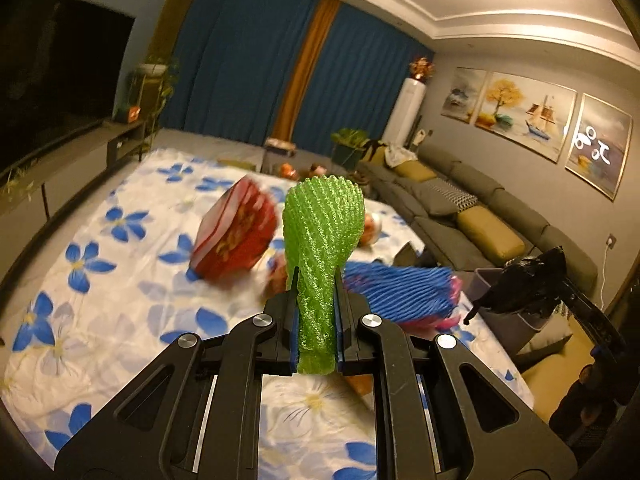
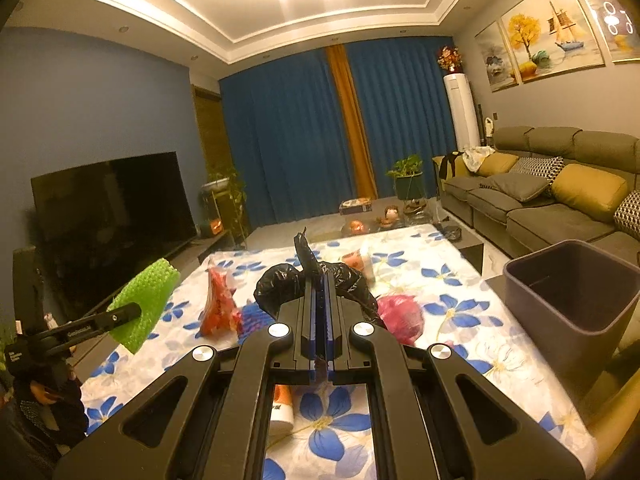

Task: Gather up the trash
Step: 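Lift the green sleeve with the left tool toward the bin while the right carries the bag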

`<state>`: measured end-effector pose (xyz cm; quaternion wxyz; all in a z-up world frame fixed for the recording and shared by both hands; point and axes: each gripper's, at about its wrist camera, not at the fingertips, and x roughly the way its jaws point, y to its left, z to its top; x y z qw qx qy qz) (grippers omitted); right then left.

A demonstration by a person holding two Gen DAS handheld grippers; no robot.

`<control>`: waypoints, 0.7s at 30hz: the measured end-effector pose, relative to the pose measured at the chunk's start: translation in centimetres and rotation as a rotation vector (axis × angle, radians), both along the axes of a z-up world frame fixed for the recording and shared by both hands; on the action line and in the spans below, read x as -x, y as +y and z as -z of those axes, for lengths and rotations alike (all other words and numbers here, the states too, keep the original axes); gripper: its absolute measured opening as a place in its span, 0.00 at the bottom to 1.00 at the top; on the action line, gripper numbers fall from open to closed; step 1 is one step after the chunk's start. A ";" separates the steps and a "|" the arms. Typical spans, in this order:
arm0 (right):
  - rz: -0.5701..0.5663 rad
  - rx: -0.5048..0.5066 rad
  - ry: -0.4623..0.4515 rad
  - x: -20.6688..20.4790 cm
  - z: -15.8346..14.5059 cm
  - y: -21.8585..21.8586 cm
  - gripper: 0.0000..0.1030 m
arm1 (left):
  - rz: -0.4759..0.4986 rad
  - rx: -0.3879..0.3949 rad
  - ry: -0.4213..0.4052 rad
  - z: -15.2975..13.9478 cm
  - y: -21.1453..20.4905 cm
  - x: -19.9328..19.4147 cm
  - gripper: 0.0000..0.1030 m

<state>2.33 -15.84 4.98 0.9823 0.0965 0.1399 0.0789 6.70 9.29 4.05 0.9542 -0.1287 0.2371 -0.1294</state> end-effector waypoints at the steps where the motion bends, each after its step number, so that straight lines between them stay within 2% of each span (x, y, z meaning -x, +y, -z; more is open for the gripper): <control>1: 0.005 -0.005 -0.001 0.0 -0.2 -0.3 0.04 | 0.011 -0.008 -0.009 -0.4 -0.7 0.1 0.11; 11: 0.100 -0.017 -0.044 0.6 -1.8 -4.6 0.04 | 0.137 -0.072 -0.093 -3.3 -9.2 -1.2 0.11; 21: 0.251 -0.007 -0.058 0.4 -2.1 -10.7 0.04 | 0.287 -0.114 -0.138 -4.4 -21.2 -3.7 0.11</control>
